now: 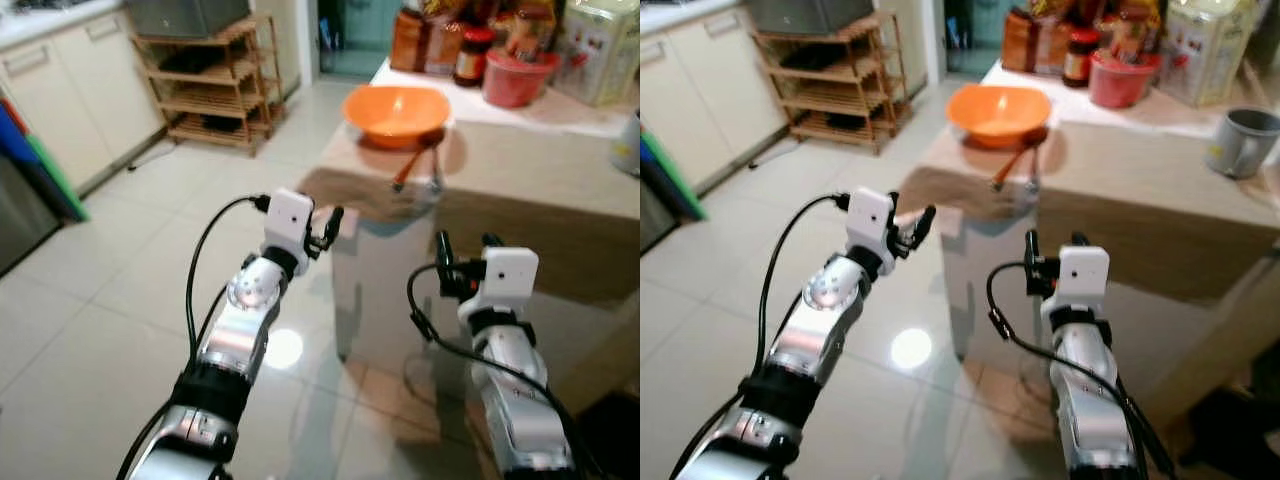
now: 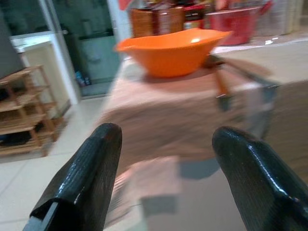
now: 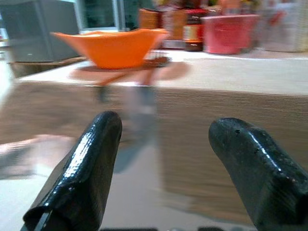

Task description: Setting the table

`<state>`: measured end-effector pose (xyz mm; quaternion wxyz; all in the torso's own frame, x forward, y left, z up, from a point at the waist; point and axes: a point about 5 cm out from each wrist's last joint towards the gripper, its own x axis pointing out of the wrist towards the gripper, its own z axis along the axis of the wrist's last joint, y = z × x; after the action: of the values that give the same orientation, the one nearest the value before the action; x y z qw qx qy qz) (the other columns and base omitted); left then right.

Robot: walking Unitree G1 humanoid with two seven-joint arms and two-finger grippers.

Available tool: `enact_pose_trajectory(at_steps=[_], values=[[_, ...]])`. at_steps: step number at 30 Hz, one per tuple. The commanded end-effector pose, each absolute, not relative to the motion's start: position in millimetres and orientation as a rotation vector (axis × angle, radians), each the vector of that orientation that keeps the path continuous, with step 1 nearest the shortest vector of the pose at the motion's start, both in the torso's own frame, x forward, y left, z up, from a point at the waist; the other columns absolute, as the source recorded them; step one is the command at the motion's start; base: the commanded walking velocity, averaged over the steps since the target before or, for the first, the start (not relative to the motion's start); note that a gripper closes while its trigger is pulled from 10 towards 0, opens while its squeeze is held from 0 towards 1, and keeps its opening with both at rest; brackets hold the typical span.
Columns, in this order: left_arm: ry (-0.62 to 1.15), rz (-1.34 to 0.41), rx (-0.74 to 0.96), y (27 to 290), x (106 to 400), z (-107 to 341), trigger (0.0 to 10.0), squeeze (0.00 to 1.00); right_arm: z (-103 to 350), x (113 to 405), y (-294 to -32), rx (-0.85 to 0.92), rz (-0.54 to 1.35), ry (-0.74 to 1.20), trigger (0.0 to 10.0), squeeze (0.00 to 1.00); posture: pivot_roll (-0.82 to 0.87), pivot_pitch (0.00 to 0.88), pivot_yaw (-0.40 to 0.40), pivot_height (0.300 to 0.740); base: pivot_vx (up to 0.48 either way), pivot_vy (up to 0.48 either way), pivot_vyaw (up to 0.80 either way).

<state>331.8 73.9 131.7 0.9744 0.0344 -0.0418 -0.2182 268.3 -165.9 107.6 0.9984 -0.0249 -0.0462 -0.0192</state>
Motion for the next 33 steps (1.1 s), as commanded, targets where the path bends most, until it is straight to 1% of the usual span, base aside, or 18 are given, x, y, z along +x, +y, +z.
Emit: enact_pose_trajectory(at_steps=[1,4,6,8,9,15,20,26,28,32,33], values=[[-0.106,-0.471,0.067,64.2,331.9,136.6,10.0,0.00,109.3,268.0,-173.1,-0.067,-0.058,-0.094,10.0,0.00,-0.04,0.000,0.080,0.723,0.266,-0.398,0.00],[-0.110,-0.475,0.076,62.9,331.5,136.8,10.0,0.00,109.5,268.0,-173.5,-0.068,-0.060,-0.094,10.0,0.00,-0.04,0.000,0.081,0.723,0.000,0.000,0.00],[-0.137,-0.490,0.065,61.6,330.0,141.3,10.0,0.00,116.3,267.2,-174.5,-0.080,-0.077,-0.140,10.0,0.00,-0.04,0.000,0.081,0.723,0.000,0.000,0.00],[-0.152,-0.479,0.047,62.8,330.4,144.2,10.0,0.00,125.4,266.8,-176.0,-0.088,-0.095,-0.192,10.0,0.00,-0.04,0.000,0.081,0.723,0.461,0.000,0.00],[-0.168,-0.463,0.031,65.3,331.8,148.6,10.0,0.00,136.3,267.9,-176.9,-0.125,-0.102,-0.239,10.0,0.00,-0.04,0.000,0.082,0.723,0.439,0.000,0.00],[-0.230,-0.417,0.010,70.5,335.3,165.1,10.0,0.00,153.1,271.3,-177.6,-0.130,-0.101,-0.286,10.0,0.00,-0.04,0.000,0.079,0.723,0.436,0.000,0.00],[-0.255,-0.395,0.001,71.3,336.8,173.9,10.0,0.00,162.4,272.8,-174.5,-0.125,-0.093,-0.314,10.0,0.00,-0.04,0.000,0.075,0.723,0.395,0.272,0.00],[-0.288,-0.390,0.007,71.2,335.3,181.7,10.0,0.00,161.1,272.4,-171.5,-0.125,-0.082,-0.306,10.0,0.00,-0.03,0.000,0.069,0.723,0.392,0.276,0.00],[-0.316,-0.396,0.025,69.6,334.0,186.8,10.0,0.00,159.9,272.2,-171.6,-0.125,-0.081,-0.302,10.0,0.00,-0.03,0.000,0.069,0.723,0.396,0.270,0.00],[-0.368,-0.458,0.074,59.0,329.1,198.3,10.0,0.00,159.0,271.8,-170.3,-0.123,-0.078,-0.297,10.0,0.00,-0.03,0.000,0.068,0.723,0.447,0.000,0.00],[-0.383,-0.467,0.115,54.5,327.9,201.8,10.0,0.00,158.9,271.7,-169.2,-0.123,-0.076,-0.296,10.0,0.00,-0.03,0.000,0.068,0.723,0.390,0.000,0.00]])
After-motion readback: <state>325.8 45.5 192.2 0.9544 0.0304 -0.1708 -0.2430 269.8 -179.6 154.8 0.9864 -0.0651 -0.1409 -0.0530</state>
